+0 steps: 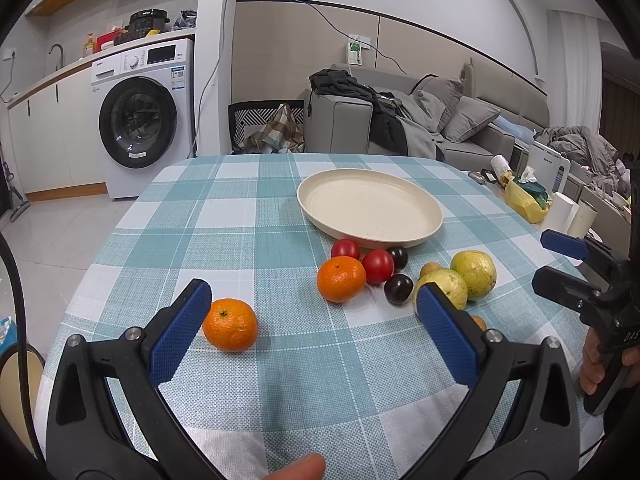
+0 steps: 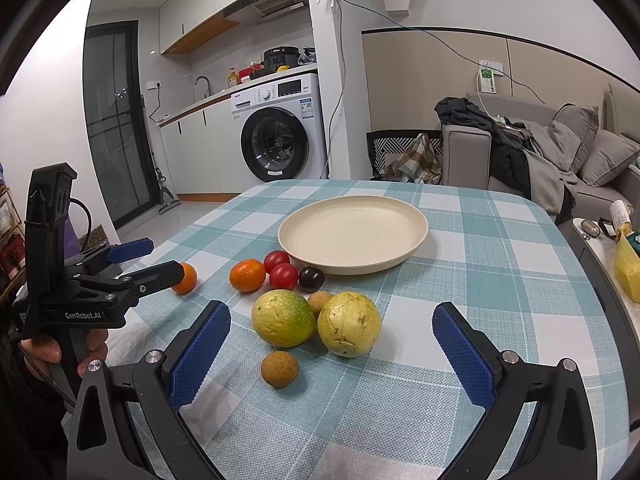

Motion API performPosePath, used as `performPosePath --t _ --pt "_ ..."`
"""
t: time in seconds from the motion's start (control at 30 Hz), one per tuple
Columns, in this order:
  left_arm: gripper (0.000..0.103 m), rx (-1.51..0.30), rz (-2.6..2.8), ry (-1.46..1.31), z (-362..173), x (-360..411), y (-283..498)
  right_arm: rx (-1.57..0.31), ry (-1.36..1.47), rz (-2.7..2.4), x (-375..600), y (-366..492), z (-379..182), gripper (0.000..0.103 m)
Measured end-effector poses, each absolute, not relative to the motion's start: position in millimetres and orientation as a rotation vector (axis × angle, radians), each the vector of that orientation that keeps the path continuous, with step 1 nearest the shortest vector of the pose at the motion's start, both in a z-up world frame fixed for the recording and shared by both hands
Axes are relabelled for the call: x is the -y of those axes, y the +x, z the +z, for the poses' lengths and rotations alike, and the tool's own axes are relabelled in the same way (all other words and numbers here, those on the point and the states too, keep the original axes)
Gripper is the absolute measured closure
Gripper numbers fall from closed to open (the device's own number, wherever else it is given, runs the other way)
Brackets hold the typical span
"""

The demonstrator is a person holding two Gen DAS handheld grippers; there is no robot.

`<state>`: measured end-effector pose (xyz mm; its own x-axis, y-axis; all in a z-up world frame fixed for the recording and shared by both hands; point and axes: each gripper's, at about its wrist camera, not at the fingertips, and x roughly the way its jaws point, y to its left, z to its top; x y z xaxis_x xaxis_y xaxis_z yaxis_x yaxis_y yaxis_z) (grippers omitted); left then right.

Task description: Organize fruits

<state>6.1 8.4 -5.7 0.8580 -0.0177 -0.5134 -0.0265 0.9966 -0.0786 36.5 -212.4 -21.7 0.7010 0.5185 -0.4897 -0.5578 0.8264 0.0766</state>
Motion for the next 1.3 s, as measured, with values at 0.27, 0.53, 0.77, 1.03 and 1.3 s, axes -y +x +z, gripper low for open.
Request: performPosePath --t 0.27,0.53,0.77,1.03,1.3 --pt "0.001 -0.539 0.005 -0.083 -5.4 -8.2 5.8 -0.521 -0.081 0.599 212.9 36.2 -21.4 0.0" --pt "0.001 -0.534 -0.002 -0.075 -3.4 -2.1 5.1 -0.522 -0.083 0.596 212.1 36.2 -21.4 0.0" --pt "0.001 -0.537 -0.008 -0.074 -3.9 -0.4 6.0 -0.524 -0.084 0.597 212.4 36.1 -21.5 0.0" --pt "0.001 -0.538 -0.007 -0.071 -4.2 1.3 6.5 -0.524 -0.084 0.597 212.3 35.8 -21.3 0.0" --pt "0.001 -0.538 -0.007 -0.07 -4.5 1.7 6.4 -0.526 -0.09 0.602 211.7 35.9 -22.1 0.0"
